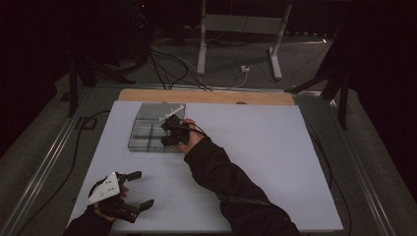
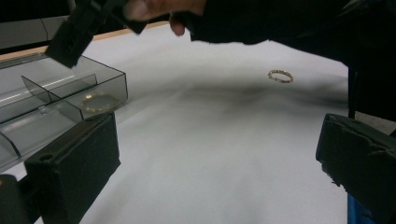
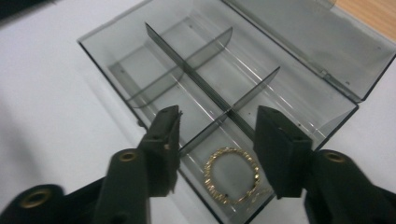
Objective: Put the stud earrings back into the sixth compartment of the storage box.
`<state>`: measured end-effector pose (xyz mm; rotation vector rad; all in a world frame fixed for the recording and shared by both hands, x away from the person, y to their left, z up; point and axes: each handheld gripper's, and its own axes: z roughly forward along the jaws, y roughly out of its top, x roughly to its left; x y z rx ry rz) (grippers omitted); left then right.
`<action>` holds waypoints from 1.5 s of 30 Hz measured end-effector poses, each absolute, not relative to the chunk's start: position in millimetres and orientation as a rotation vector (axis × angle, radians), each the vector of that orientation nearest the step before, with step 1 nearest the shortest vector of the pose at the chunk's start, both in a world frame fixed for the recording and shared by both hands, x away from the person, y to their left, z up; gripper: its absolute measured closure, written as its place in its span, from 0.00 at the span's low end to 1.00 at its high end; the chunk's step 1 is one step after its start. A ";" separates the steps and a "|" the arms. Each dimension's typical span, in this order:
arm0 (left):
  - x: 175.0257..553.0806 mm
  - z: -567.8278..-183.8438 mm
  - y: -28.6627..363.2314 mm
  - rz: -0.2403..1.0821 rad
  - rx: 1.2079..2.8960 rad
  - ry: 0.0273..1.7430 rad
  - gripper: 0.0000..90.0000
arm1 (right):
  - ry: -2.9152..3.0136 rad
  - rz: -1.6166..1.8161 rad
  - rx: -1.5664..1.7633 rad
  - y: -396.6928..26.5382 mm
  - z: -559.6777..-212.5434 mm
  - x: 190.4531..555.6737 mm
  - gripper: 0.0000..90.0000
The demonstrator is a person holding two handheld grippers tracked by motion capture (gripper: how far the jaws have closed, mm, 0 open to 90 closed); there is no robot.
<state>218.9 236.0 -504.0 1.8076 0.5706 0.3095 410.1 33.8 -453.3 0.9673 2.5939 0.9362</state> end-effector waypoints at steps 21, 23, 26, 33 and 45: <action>219.3 -504.9 235.4 0.310 1.816 0.575 0.00 | 2.652 1.097 0.883 -14.9 -418.6 382.8 0.16; 219.3 -504.6 235.5 0.312 1.816 0.569 0.00 | 2.650 1.109 0.892 -22.4 -417.4 380.8 0.16; 219.4 -504.8 235.6 0.311 1.815 0.575 0.00 | 2.631 1.098 0.891 -33.7 -414.9 377.5 0.16; 219.2 -504.7 235.2 0.311 1.818 0.573 0.00 | 2.606 1.093 0.918 -62.5 -410.2 371.2 0.16; 219.3 -504.7 234.5 0.315 1.822 0.570 0.00 | 2.571 1.104 0.967 -112.2 -411.9 355.0 0.15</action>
